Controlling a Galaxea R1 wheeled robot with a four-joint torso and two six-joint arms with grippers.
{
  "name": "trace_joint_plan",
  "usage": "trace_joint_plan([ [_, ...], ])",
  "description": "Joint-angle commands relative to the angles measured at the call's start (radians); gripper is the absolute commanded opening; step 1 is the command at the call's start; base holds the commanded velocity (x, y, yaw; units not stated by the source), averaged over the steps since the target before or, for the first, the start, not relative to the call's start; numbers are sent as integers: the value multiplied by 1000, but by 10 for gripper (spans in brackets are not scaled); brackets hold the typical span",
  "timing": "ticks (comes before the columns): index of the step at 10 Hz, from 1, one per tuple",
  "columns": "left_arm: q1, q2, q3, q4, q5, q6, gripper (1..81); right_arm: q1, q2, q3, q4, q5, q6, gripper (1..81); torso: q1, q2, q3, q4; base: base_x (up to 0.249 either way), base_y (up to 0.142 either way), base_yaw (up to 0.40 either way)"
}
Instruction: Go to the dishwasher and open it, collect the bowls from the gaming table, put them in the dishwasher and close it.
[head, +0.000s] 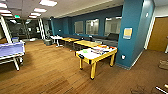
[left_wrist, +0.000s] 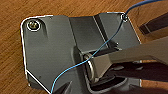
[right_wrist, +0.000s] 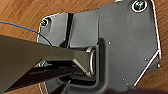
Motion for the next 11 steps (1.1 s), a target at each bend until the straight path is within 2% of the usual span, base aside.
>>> trace_joint_plan([
  [1, -49, -2, 6, 13, 41, 7, 811, 54, 2, 7, -8, -51, -1, 811, 0, 0, 0, 0, 0, 0, 0],
  [5, -47, -3, 6, 13, 41, 7, 811, 54, 5, 7, -8, -51, -1, 811, 0, 0, 0, 0, 25, 0, 0],
  [11, -47, -2, 5, 15, 41, 7, 811, 54, 5, 4, -8, -49, -1, 811, -2, -1, 0, 0, 172, 0, 0],
])
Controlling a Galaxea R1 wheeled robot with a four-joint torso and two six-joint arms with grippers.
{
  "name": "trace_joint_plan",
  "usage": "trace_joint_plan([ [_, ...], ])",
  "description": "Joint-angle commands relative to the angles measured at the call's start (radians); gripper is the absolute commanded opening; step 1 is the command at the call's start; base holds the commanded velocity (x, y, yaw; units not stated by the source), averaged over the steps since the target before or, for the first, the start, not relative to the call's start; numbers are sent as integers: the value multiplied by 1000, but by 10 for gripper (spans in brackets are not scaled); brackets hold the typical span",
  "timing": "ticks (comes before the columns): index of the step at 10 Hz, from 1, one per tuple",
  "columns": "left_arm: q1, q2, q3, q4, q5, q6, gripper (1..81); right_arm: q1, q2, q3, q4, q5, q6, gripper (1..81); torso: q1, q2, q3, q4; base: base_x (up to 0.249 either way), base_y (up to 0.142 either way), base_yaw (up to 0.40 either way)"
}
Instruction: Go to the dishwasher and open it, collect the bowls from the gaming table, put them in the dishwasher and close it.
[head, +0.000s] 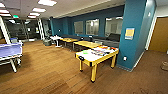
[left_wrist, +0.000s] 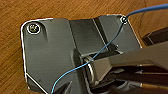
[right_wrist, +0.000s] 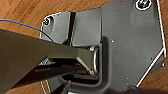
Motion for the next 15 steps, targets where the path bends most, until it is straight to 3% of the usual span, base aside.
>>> trace_joint_plan([
  [1, -45, 0, 3, 15, 47, 7, 811, 60, -2, 4, -7, -49, -1, 811, 0, 0, 0, 0, 185, 0, 0],
  [15, -45, 0, 2, 13, 47, 7, 811, 66, 2, -4, -9, -49, -3, 811, 0, 0, 0, 0, 175, 10, 0],
])
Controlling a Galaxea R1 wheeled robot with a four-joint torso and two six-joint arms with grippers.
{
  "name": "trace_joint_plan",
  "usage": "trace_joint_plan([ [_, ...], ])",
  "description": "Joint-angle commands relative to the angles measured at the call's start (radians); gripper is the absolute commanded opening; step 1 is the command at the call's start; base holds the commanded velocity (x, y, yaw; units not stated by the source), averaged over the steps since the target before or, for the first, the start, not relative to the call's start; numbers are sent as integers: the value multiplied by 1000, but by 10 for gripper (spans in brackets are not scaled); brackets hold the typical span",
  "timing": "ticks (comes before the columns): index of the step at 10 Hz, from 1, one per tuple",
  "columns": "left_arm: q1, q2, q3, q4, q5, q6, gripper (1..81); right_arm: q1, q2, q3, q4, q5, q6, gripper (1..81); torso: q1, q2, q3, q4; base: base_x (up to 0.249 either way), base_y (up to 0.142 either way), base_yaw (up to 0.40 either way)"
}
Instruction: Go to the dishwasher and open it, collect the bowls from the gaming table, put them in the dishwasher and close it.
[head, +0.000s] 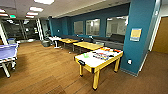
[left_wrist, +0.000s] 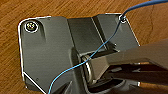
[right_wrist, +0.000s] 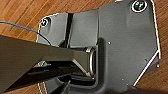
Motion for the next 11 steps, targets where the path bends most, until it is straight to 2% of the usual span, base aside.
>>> trace_joint_plan([
  [1, -44, -8, 1, 13, 43, 7, 811, 57, 5, 9, -9, -48, -2, 811, 0, 0, 0, 0, 166, 75, 0],
  [11, -44, -6, 2, 13, 43, 7, 811, 58, 6, 3, -9, -47, -2, 811, 0, 0, 0, 0, 166, 75, 0],
])
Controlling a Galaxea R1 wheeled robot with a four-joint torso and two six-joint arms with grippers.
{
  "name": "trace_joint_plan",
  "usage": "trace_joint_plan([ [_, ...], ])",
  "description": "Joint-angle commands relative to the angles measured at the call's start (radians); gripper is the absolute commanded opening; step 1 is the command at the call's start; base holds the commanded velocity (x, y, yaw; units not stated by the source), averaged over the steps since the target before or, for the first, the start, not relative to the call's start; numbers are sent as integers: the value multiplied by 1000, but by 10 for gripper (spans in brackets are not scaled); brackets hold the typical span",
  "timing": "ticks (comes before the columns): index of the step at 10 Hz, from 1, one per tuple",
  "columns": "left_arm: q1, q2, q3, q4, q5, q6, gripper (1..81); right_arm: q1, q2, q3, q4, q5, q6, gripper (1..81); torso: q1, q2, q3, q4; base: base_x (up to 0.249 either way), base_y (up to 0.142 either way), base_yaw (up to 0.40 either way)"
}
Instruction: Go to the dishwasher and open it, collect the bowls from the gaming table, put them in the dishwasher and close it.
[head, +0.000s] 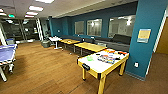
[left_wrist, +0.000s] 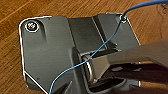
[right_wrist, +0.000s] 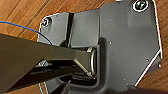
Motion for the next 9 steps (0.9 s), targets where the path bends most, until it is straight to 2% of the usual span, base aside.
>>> trace_joint_plan([
  [1, -45, -4, 2, 15, 42, 7, 811, 59, 2, 3, -9, -47, -2, 811, 0, 0, 0, 0, 166, 75, 0],
  [9, -46, 1, 2, 15, 42, 7, 811, 63, 2, -3, -7, -47, -2, 811, 0, 0, 0, 0, 167, 74, 0],
])
